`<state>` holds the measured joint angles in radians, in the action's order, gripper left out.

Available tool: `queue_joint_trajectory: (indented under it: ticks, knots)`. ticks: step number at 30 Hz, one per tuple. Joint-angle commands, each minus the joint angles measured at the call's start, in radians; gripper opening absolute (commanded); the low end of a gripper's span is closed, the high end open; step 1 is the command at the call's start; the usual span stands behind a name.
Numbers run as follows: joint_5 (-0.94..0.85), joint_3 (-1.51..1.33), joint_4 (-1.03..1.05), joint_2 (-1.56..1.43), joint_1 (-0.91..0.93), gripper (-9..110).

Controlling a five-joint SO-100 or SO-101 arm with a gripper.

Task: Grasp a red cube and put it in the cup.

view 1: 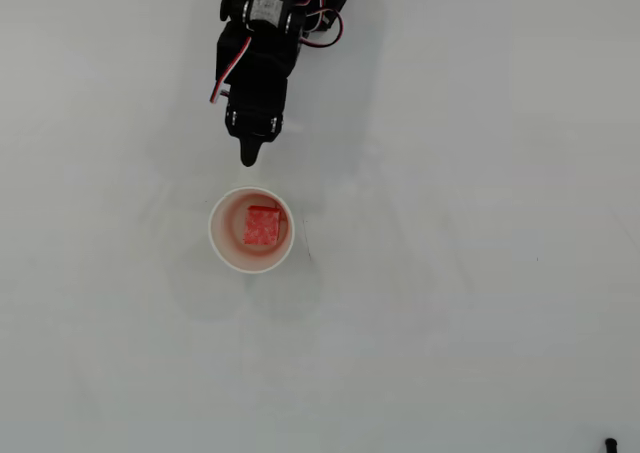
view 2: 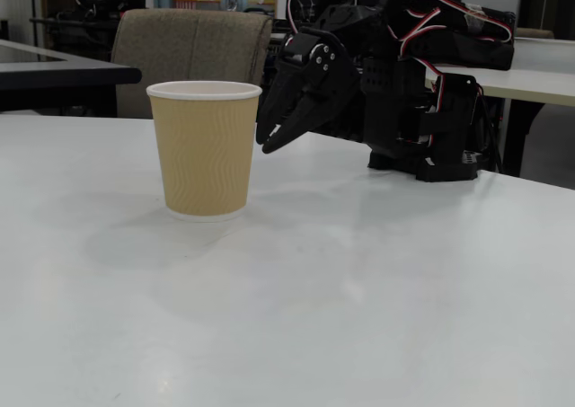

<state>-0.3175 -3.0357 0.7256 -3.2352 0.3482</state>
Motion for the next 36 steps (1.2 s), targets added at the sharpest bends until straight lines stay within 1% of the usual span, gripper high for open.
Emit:
queue_joint_trajectory:
  ticks: [1,12,26,30,36]
  knots:
    - [0.009,-0.012,0.023,-0.011,-0.037,1]
    - [0.009,-0.041,0.112,-0.011,-0.11,1]
    - [-0.005,-0.061,0.107,-0.012,-0.173,0]
    - [-0.006,-0.075,0.067,-0.014,-0.178,1]
    - [0.061,-0.104,-0.055,-0.014,-0.14,0]
